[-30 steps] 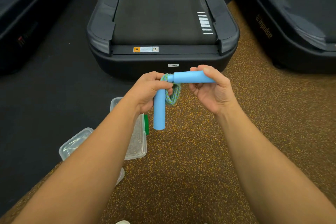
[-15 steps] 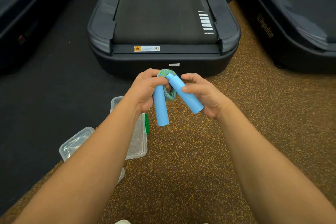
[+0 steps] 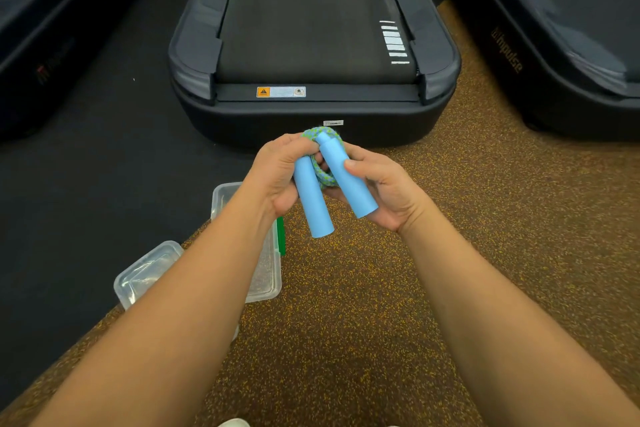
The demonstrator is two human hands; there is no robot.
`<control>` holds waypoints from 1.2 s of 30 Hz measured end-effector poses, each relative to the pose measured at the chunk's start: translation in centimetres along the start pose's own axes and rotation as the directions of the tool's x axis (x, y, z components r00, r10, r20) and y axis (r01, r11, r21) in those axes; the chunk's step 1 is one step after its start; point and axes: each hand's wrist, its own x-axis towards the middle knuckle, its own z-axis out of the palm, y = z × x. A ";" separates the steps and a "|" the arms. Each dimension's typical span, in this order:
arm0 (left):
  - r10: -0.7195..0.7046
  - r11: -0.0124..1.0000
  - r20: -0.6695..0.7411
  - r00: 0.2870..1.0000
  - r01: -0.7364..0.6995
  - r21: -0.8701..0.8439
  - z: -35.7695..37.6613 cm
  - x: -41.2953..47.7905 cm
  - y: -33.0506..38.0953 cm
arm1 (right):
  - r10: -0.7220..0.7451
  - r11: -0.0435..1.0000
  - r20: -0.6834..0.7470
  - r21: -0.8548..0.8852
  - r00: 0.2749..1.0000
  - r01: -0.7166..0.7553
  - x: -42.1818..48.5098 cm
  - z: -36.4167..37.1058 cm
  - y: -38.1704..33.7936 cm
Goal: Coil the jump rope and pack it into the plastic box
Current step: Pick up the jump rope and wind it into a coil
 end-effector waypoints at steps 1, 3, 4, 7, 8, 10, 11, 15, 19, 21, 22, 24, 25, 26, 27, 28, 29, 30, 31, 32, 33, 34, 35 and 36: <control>0.009 1.000 -0.022 1.000 -0.009 -0.006 0.1 0.1 -0.1 | -0.007 1.000 -0.015 -0.016 1.000 0.006 0.0 0.1 0.0; 0.039 0.999 -0.055 0.998 -0.039 0.002 0.2 0.2 -0.3 | -0.017 0.999 -0.034 -0.028 0.999 0.016 0.1 0.2 0.1; 0.055 0.998 -0.066 0.996 -0.054 0.015 0.3 0.2 -0.3 | -0.020 0.999 -0.041 -0.032 0.999 0.019 0.1 0.2 0.2; 0.072 0.997 -0.087 0.994 -0.070 0.031 0.2 0.5 -0.5 | -0.032 0.999 -0.025 -0.038 0.999 0.031 0.1 0.4 0.3; 0.071 0.997 -0.096 0.993 -0.069 0.027 0.2 0.5 -0.6 | -0.035 0.999 -0.009 -0.035 0.999 0.035 0.1 0.6 0.3; 0.072 0.997 -0.110 0.991 -0.071 0.017 0.2 0.4 -0.6 | -0.035 0.999 0.008 -0.013 0.999 0.035 0.2 0.8 0.5; 0.074 0.997 -0.116 0.990 -0.073 0.007 0.3 0.4 -0.7 | -0.032 0.999 0.010 0.001 0.999 0.032 0.2 0.9 0.6; 0.064 0.997 -0.125 0.990 -0.069 -0.036 0.3 0.3 -0.7 | -0.024 0.999 0.023 0.028 0.999 0.023 0.4 1.2 0.9; -0.024 0.992 -0.210 0.977 -0.003 -0.127 0.4 0.4 -0.6 | -0.025 0.999 -0.005 0.023 1.000 0.025 0.6 1.5 1.2; -0.047 0.991 -0.262 0.964 0.012 -0.135 0.5 0.5 -0.6 | -0.022 1.000 -0.029 0.016 0.999 0.022 0.6 1.7 1.5; -0.051 0.993 -0.280 0.959 0.018 -0.120 0.4 0.5 -0.7 | -0.020 1.000 -0.043 0.011 0.999 0.021 0.6 1.9 1.6; -0.051 0.997 -0.325 0.944 0.026 -0.079 0.5 0.5 -0.7 | -0.019 1.000 -0.063 0.005 0.998 0.020 0.6 2.1 1.9; -0.052 0.997 -0.342 0.938 0.029 -0.072 0.5 0.5 -0.7 | -0.023 1.000 -0.069 0.001 0.997 0.023 0.6 2.3 2.0; -0.054 0.997 -0.357 0.932 0.031 -0.072 0.4 0.5 -0.6 | -0.026 1.000 -0.078 -0.004 0.997 0.026 0.6 2.5 2.1; -0.051 0.997 -0.371 0.927 0.028 -0.068 0.4 0.5 -0.6 | -0.029 1.000 -0.084 -0.010 0.996 0.028 0.6 2.6 2.2; -0.040 0.998 -0.388 0.921 0.022 -0.052 0.4 0.6 -0.7 | -0.032 0.999 -0.091 -0.016 0.995 0.031 0.6 2.8 2.3; -0.018 1.000 -0.411 0.912 0.009 -0.024 0.4 0.5 -0.8 | -0.036 0.999 -0.096 -0.022 0.995 0.034 0.5 2.9 2.5; 0.004 1.000 -0.436 0.900 0.000 0.009 0.4 0.5 -0.9 | -0.036 0.999 -0.104 -0.024 0.994 0.033 0.6 3.0 2.6; 0.032 0.999 -0.468 0.883 -0.010 0.048 0.3 0.6 -1.0 | -0.032 0.999 -0.113 -0.026 0.993 0.029 0.6 3.0 2.8; 0.061 0.995 -0.507 0.860 -0.016 0.093 0.1 0.8 -1.2 | -0.028 0.999 -0.126 -0.029 0.992 0.024 0.6 3.1 2.9; 0.084 0.993 -0.549 0.831 -0.020 0.120 0.1 0.9 -1.2 | -0.024 0.999 -0.139 -0.036 0.990 0.019 0.7 3.2 3.0; 0.091 0.992 -0.585 0.806 -0.022 0.124 0.1 0.8 -1.1 | -0.022 0.999 -0.145 -0.046 0.989 0.015 0.7 3.3 2.9; 0.079 0.995 -0.603 0.794 -0.022 0.100 0.1 0.7 -1.1 | -0.020 0.998 -0.149 -0.060 0.989 0.011 0.8 3.3 2.9; 0.047 0.999 -0.596 0.801 -0.027 0.043 0.3 0.5 -0.9 | -0.017 0.998 -0.149 -0.069 0.989 0.007 0.9 3.3 2.9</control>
